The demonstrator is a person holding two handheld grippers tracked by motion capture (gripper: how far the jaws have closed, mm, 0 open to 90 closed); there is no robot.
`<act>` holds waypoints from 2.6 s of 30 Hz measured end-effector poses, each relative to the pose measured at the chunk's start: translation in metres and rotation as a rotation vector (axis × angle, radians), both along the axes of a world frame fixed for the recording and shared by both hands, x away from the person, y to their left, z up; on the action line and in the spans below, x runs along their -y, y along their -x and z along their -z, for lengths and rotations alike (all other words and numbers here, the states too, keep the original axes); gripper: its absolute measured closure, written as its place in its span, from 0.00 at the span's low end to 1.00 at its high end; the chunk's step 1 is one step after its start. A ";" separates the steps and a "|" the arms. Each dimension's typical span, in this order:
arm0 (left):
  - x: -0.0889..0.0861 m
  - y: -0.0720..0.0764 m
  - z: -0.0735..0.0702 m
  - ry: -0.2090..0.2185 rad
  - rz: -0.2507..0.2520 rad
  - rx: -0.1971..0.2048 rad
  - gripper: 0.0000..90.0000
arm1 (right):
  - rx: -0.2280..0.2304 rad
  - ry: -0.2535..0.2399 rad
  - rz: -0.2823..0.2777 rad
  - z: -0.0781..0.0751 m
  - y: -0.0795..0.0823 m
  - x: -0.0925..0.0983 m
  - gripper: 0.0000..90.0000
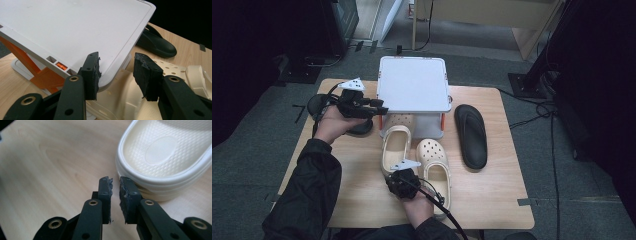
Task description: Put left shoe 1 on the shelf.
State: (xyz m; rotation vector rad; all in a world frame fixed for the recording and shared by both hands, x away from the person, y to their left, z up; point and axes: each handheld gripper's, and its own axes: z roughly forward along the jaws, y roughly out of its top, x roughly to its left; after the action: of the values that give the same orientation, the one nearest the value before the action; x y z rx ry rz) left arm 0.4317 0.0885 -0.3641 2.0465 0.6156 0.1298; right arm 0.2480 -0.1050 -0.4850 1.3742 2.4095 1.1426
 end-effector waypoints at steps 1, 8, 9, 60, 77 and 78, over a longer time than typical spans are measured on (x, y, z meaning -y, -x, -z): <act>0.000 0.000 0.000 0.000 0.000 0.000 0.63 | 0.003 -0.011 0.012 -0.001 -0.003 0.000 0.88; 0.000 0.000 0.000 0.000 0.001 0.005 0.63 | 0.049 -0.042 0.043 -0.017 -0.024 -0.002 0.83; 0.000 0.000 0.000 0.000 0.001 0.005 0.63 | 0.049 -0.042 0.043 -0.017 -0.024 -0.002 0.83; -0.002 0.000 0.003 0.026 0.000 0.011 0.63 | 0.013 -0.036 0.083 -0.003 -0.079 -0.021 0.84; -0.003 -0.001 0.004 0.038 0.004 0.010 0.63 | 0.067 -0.025 0.060 0.000 -0.110 -0.023 0.81; -0.003 -0.001 0.004 0.037 0.004 0.010 0.63 | 0.077 -0.027 0.061 -0.002 -0.108 -0.023 0.81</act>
State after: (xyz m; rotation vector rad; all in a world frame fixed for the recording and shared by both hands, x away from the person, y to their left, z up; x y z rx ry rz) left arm 0.4322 0.0915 -0.3683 2.0103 0.6036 0.1254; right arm 0.3564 -0.0817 -0.4831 1.3748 2.2917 1.1944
